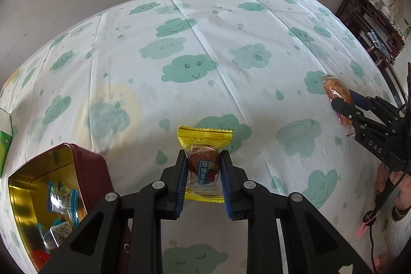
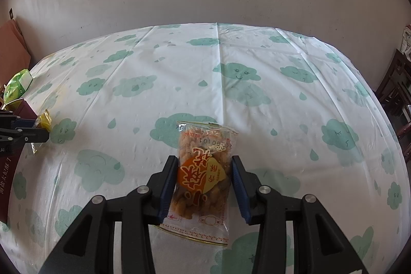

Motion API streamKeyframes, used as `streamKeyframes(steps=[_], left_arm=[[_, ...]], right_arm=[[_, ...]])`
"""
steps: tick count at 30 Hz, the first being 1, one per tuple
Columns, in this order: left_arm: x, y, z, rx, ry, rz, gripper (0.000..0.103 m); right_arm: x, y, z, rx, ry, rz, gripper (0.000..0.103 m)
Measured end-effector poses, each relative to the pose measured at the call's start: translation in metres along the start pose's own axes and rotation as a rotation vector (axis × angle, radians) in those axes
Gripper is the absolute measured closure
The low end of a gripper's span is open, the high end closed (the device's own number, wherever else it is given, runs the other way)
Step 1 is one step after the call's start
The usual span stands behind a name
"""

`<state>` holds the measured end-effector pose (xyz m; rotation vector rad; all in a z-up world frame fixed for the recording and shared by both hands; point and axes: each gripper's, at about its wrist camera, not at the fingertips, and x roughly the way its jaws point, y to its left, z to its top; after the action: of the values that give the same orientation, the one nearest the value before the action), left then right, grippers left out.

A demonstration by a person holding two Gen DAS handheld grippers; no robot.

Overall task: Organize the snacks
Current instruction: 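Carry the yellow candy into the tin and open the left tool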

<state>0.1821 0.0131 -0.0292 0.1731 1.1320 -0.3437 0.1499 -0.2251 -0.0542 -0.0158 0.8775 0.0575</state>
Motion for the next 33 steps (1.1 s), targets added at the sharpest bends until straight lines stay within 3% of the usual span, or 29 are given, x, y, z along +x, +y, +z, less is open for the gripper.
streamKeyframes(steps=[18,33], left_arm=[[-0.07,0.007,-0.045,-0.145,-0.083,0.153,0.082],[-0.104,0.045,-0.085,-0.226,-0.103,0.204,0.082]], right_arm=[[0.0,0.0,0.0,-0.006,0.001,-0.005,0.06],[0.0,0.0,0.0,-0.01,0.002,-0.008,0.06]])
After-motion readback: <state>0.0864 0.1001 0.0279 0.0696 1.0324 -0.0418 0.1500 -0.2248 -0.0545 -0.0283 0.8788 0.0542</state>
